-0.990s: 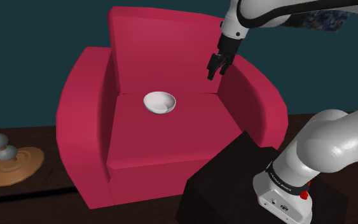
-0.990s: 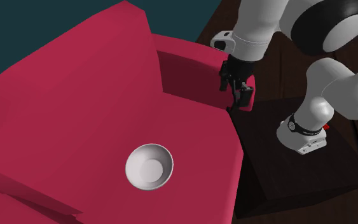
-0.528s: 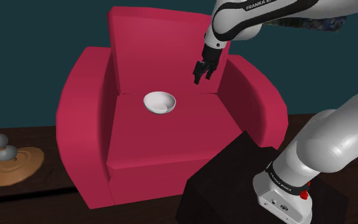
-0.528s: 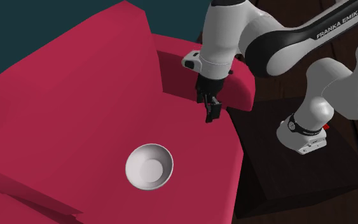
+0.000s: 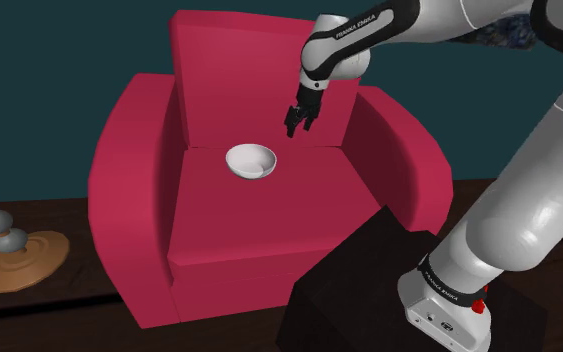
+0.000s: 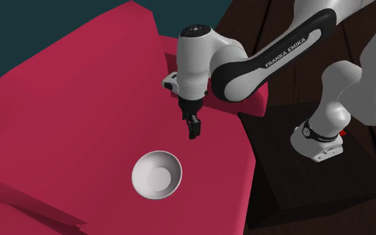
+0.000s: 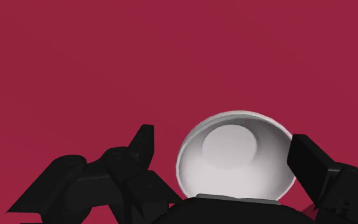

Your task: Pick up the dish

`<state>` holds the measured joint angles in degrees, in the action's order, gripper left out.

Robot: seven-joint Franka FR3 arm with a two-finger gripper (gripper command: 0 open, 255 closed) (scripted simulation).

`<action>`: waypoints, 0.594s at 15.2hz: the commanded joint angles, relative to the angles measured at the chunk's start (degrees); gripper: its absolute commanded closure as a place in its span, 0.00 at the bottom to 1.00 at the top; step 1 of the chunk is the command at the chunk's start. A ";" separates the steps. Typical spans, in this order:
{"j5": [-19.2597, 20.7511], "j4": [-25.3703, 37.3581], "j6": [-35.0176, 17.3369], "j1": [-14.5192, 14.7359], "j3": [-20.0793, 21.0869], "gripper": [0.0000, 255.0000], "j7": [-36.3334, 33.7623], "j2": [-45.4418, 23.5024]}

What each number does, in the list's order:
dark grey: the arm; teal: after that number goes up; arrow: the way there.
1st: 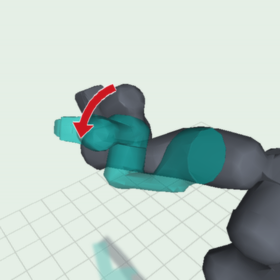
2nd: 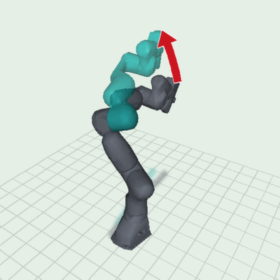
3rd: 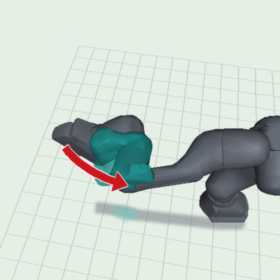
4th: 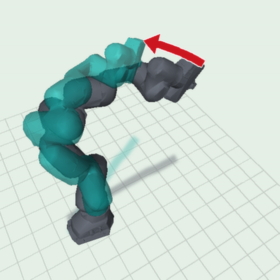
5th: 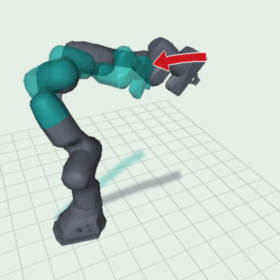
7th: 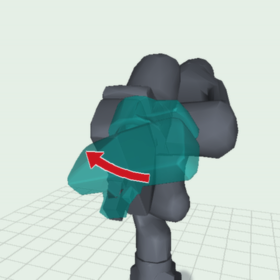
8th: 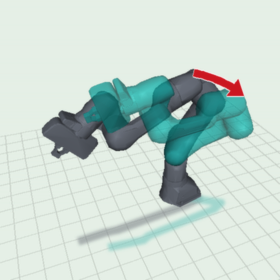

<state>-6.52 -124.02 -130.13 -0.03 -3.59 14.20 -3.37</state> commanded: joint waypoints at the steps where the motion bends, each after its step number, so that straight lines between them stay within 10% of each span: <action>1: -0.91 3.42 -1.24 -0.11 0.04 0.00 1.13 -4.81; 9: -3.62 20.08 -2.48 -1.60 0.91 0.00 4.82 -23.31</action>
<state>-9.94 -106.84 -132.97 -1.53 -2.85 18.84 -24.11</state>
